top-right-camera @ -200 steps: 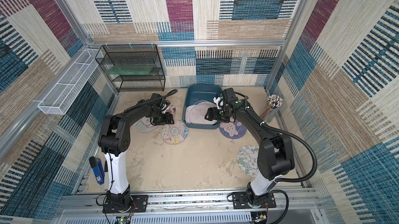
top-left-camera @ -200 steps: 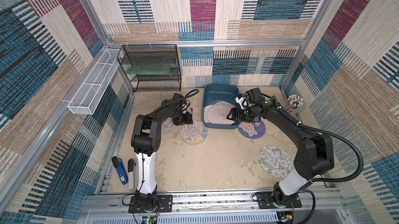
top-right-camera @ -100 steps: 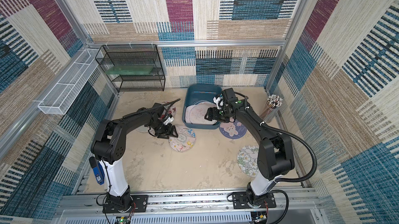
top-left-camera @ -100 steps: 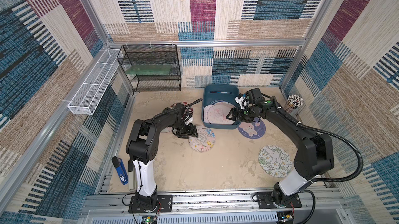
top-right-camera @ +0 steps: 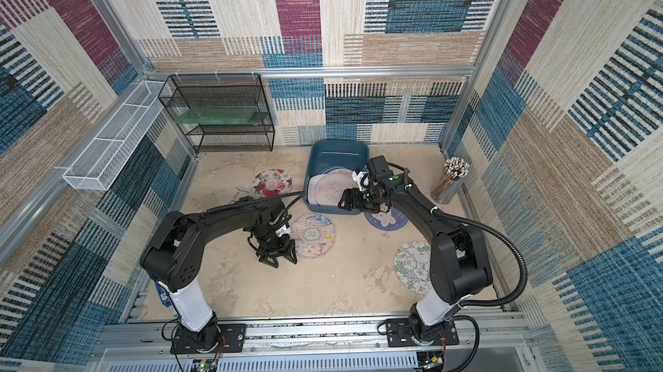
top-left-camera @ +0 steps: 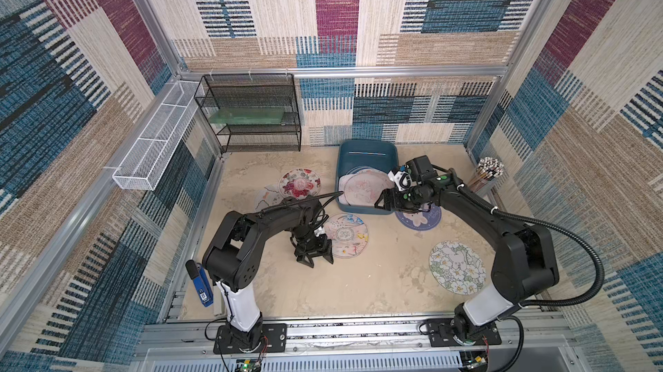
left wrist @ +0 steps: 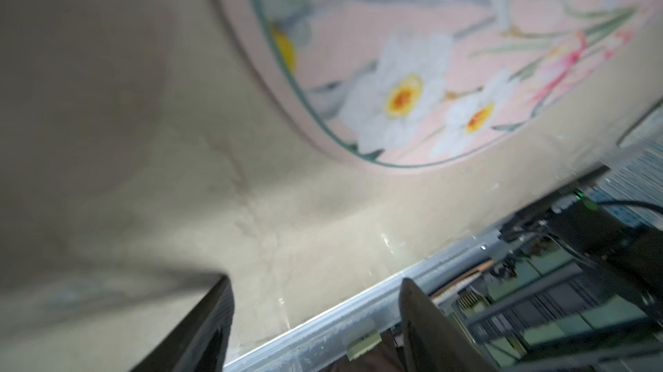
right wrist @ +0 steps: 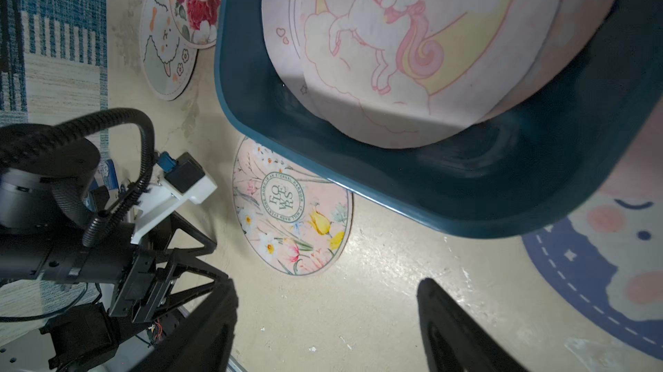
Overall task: Put the coasters into the storage box
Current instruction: Move the coaster to the center of the board, then pick up the coaster from the center of the board.
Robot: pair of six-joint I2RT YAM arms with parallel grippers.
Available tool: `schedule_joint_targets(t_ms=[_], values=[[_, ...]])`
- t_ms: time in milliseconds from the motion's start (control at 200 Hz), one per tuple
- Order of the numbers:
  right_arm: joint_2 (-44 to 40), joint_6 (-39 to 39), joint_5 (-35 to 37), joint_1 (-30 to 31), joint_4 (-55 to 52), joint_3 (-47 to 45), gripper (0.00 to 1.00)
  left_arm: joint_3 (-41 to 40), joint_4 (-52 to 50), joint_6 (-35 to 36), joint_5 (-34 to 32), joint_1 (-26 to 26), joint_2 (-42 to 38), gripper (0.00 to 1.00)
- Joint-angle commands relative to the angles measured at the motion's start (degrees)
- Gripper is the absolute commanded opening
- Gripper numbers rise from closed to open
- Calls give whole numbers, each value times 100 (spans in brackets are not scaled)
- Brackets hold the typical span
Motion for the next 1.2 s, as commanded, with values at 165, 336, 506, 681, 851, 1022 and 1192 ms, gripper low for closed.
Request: schedule_joint_targets(t_ms=[165, 336, 506, 681, 851, 1022, 1192], values=[[110, -94, -270, 564, 891, -777, 81, 173, 1438, -763, -1439, 173, -200, 76], [342, 17, -204, 935, 1425, -1205, 81, 108, 2054, -960, -1495, 216, -167, 76], [596, 246, -167, 1021, 1943, -1459, 81, 65, 2525, -1124, -1321, 218, 29, 76], [783, 292, -34, 996, 2064, -1520, 81, 66, 2537, -1081, -1248, 223, 137, 75], [966, 341, -29, 1029, 2066, -1462, 80, -125, 2422, -1144, -1106, 142, 37, 73], [1078, 432, -17, 1088, 1990, -1474, 80, -553, 2303, -1210, -1070, 66, -252, 73], [1177, 498, -12, 1200, 1861, -1381, 79, -766, 2155, -1218, -1088, 13, -395, 74]])
